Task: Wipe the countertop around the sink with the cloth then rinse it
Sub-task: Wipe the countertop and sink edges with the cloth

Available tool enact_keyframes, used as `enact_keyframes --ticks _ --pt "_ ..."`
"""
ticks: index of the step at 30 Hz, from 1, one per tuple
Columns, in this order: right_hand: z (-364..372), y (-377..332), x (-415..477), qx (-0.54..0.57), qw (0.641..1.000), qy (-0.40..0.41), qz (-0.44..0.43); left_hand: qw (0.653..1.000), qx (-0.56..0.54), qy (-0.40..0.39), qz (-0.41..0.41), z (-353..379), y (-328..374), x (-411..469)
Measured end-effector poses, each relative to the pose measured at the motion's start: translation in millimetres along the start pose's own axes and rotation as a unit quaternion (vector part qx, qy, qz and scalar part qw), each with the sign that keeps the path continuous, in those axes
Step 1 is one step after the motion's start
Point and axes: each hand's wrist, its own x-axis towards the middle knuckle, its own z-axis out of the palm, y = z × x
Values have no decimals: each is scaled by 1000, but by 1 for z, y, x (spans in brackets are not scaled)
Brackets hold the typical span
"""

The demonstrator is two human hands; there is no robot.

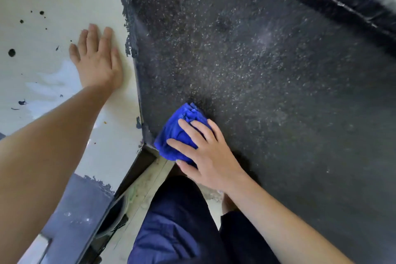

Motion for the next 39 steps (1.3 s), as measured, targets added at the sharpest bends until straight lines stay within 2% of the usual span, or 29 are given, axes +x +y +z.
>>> enact_keyframes --ticks 2,4,7,10,12,14,18,21,23,26,30,33,37,38,39 --pt "-10 37 -33 -15 1000 -10 16 1000 -9 1 0 -1 2 -1" --pt "-24 77 -48 -22 997 7 75 1000 -14 4 -4 0 2 -2" --pt "-40 122 -23 -12 983 61 171 1000 -9 6 3 0 2 0" --pt "-41 117 49 4 951 118 286 1000 0 2 1 -2 2 -1" --pt "-32 86 89 8 938 130 322 1000 0 -2 0 -2 3 -3" --pt "-18 42 104 3 953 132 273 1000 3 -8 -3 -2 4 -3" --pt "9 -18 56 -4 993 86 86 999 7 -36 -16 -3 4 -1" --pt "16 0 -17 3 999 51 1 998 -21 -23 -47 -7 24 -13" --pt "13 30 -69 -3 999 32 -7 998 -42 2 -46 -7 50 -28" --pt "-9 86 -143 -18 997 6 76 998 -57 5 17 -3 101 -52" --pt "-39 168 -198 -5 964 29 265 992 -32 -24 117 10 156 -65" --pt "-64 221 -184 19 915 70 397 988 -23 -37 149 23 184 -71" --pt "-87 264 -95 47 808 153 566 988 -14 -39 149 33 186 -73" --pt "-89 266 -68 46 788 173 589 989 -14 -36 146 33 186 -73" --pt "-91 264 -42 47 784 187 590 989 -11 -35 147 33 187 -72"
